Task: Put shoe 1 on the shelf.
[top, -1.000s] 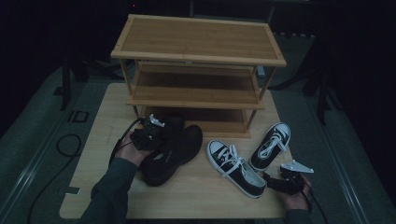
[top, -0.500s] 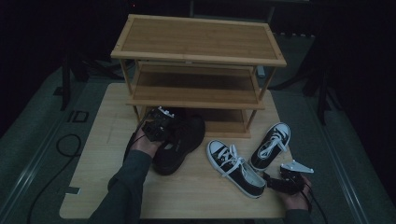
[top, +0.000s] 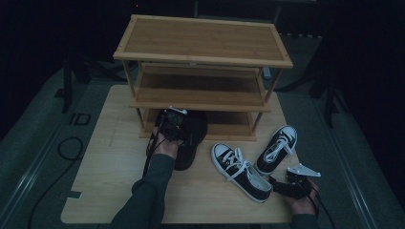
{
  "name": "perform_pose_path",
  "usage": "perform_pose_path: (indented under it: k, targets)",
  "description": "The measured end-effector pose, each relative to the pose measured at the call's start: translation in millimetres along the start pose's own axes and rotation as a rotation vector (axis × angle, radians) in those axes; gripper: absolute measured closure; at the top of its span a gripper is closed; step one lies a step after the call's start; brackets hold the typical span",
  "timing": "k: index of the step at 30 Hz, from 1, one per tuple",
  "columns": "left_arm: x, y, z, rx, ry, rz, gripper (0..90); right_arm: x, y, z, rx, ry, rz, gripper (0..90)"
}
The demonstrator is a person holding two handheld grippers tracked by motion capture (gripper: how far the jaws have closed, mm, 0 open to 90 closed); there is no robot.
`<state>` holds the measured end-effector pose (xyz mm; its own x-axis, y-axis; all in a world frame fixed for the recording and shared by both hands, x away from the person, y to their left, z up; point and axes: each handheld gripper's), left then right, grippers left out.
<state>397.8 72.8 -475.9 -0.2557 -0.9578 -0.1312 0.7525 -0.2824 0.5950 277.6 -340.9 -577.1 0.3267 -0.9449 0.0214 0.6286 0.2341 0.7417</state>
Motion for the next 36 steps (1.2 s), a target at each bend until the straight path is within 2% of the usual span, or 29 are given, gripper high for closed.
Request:
perform_pose_path:
  k: [2, 4, 7, 12, 15, 19, 23, 28, 30, 32, 34, 35, 36]
  targets:
    - [1.5, 0.3, -3.6, 0.015, 0.008, 0.037, 85.3, 0.0, 0.0, 0.0, 0.0, 0.0, 0.0, 18.9]
    - [3.5, 1.1, -5.9, 0.021, 0.011, 0.042, 85.1, 0.0, 0.0, 0.0, 0.0, 0.0, 0.0, 18.9]
    - [3.6, 1.2, -6.8, 0.016, 0.003, 0.012, 83.0, 0.0, 0.0, 0.0, 0.0, 0.0, 0.0, 18.9]
    - [-2.7, -0.2, -4.0, -0.007, -0.046, -0.047, 64.0, -0.1, 0.0, 0.0, 0.0, 0.001, 0.001, 18.9]
    - [-9.4, -0.7, 3.1, -0.017, -0.075, -0.044, 58.8, -0.1, 0.0, 0.0, 0.0, 0.001, 0.0, 18.9]
    - [-13.5, -1.2, 15.0, 0.002, -0.097, -0.063, 55.0, -0.1, 0.0, 0.0, 0.0, 0.001, 0.0, 18.9]
    - [-18.6, -4.5, 29.8, 0.033, -0.128, -0.082, 54.6, -0.1, 0.0, 0.0, 0.0, 0.001, 0.001, 18.9]
    - [-25.7, -9.8, 45.4, 0.077, -0.192, -0.104, 56.9, -0.1, 0.0, 0.0, 0.0, 0.0, 0.0, 18.9]
    - [-31.4, -13.1, 49.5, 0.096, -0.261, -0.107, 59.2, -0.1, 0.0, 0.0, 0.0, 0.001, 0.0, 18.9]
    - [-36.3, -16.3, 52.7, 0.107, -0.286, -0.111, 61.5, -0.1, 0.0, 0.0, 0.0, 0.001, 0.0, 18.9]
    - [-36.3, -16.3, 52.7, 0.107, -0.286, -0.111, 62.2, -0.1, 0.0, 0.0, 0.0, 0.001, 0.001, 18.9]
    - [-43.0, -21.5, 57.7, 0.125, -0.328, -0.107, 63.5, -0.1, 0.0, 0.0, 0.0, 0.001, 0.001, 18.9]
    - [-44.2, -23.5, 59.9, 0.132, -0.342, -0.107, 64.4, -0.1, 0.0, 0.0, 0.0, 0.001, 0.001, 19.0]
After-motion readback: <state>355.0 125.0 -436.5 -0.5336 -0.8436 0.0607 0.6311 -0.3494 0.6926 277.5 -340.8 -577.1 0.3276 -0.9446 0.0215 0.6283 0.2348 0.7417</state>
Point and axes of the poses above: each handheld gripper's, and its own axes: z roughly backward along the jaws, y roughly out of its top, x roughly to its right, and after that the axes turned 2 degrees about -y, right-handed
